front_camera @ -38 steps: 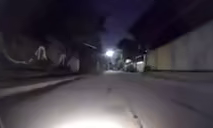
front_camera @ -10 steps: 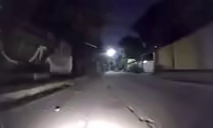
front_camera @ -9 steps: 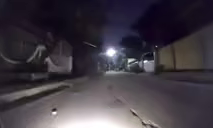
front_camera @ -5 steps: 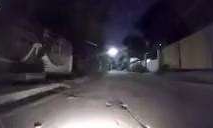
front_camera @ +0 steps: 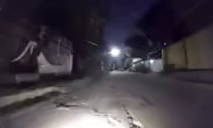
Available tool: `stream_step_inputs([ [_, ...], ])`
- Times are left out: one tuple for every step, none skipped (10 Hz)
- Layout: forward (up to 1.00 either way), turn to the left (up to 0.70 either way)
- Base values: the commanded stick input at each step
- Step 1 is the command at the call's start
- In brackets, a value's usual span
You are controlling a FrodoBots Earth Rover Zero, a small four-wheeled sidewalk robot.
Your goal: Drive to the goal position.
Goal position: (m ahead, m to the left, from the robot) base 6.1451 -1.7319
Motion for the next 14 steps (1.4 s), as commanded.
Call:
stream_step_inputs([
  [1.0, -0.3],
  [1.0, -0.4],
  [1.0, -0.4],
  [1.0, -0.4],
  [1.0, -0.4],
  [1.0, -0.4],
  [1.0, -0.4],
  [1.0, -0.4],
  [1.0, -0.36],
  [1.0, -0.26],
  [1.0, 0.0],
  [1.0, 0.0],
  [1.0, 0.0],
  [1.0, 0.0],
])
